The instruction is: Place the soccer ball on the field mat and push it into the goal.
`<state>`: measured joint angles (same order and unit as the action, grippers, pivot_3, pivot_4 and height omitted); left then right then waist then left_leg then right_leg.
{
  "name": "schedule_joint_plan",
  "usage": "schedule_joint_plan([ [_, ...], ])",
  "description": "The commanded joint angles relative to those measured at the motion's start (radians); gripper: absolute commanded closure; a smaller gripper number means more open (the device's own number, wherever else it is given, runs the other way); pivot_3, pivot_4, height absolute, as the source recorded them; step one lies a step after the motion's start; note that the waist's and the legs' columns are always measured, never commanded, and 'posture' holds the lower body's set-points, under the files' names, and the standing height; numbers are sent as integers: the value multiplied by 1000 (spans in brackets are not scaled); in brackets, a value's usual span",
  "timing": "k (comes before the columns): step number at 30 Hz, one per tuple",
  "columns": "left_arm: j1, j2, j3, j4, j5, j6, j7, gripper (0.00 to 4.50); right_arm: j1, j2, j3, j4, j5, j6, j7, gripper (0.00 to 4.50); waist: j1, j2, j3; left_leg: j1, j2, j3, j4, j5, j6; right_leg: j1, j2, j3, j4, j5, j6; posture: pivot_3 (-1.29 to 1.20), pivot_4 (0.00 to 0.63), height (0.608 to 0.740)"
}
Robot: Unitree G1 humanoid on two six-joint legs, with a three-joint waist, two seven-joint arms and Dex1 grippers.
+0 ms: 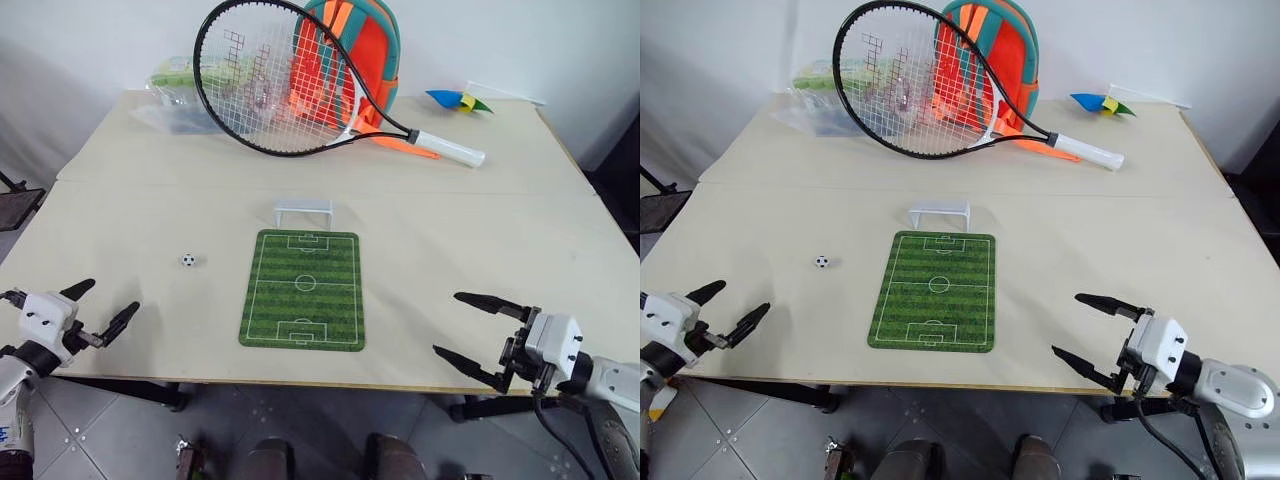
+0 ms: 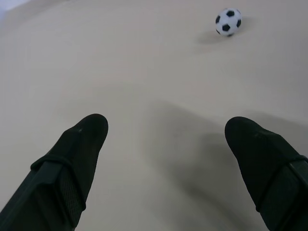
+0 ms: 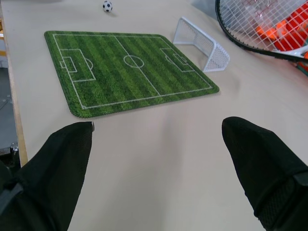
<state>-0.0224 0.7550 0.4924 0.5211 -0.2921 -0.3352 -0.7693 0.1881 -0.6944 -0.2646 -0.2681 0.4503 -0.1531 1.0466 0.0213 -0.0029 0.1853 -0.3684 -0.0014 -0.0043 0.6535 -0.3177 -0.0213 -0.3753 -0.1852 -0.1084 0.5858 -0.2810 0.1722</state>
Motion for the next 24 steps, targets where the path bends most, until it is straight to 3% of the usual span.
schedule_joint_plan([
  [1,21,26,33,-55,-40,35,-11,46,-15,4,10,-1,4,-14,7,0,0,0,0,0,0,0,0,0,0,0,0,0,0,0,0,0,150,740],
  [8,134,43,119,-105,-185,201,-152,46,-141,77,65,-83,208,158,-38,0,-15,0,0,1,1,0,0,0,0,0,1,0,1,0,0,0,150,740],
  [13,260,-1,179,-133,-221,175,-200,46,-184,190,73,-122,236,126,-68,0,-23,0,0,1,2,2,0,-2,0,-1,1,0,0,0,-1,0,150,740],
  [16,295,-56,190,-223,-262,197,-187,46,-209,198,84,-97,199,106,-55,0,-18,-1,0,0,2,2,2,-3,0,-1,1,0,1,0,-1,0,150,740],
  [21,195,-77,121,-343,-272,319,-111,46,-226,187,79,-37,168,74,-20,0,8,-2,-1,0,3,2,6,-3,0,-1,1,0,3,0,-1,0,150,740],
  [24,50,-81,48,-357,-252,394,-52,46,-236,182,73,3,160,59,-2,0,8,-2,-1,0,2,2,8,-4,1,0,1,1,4,0,-1,0,150,740],
])
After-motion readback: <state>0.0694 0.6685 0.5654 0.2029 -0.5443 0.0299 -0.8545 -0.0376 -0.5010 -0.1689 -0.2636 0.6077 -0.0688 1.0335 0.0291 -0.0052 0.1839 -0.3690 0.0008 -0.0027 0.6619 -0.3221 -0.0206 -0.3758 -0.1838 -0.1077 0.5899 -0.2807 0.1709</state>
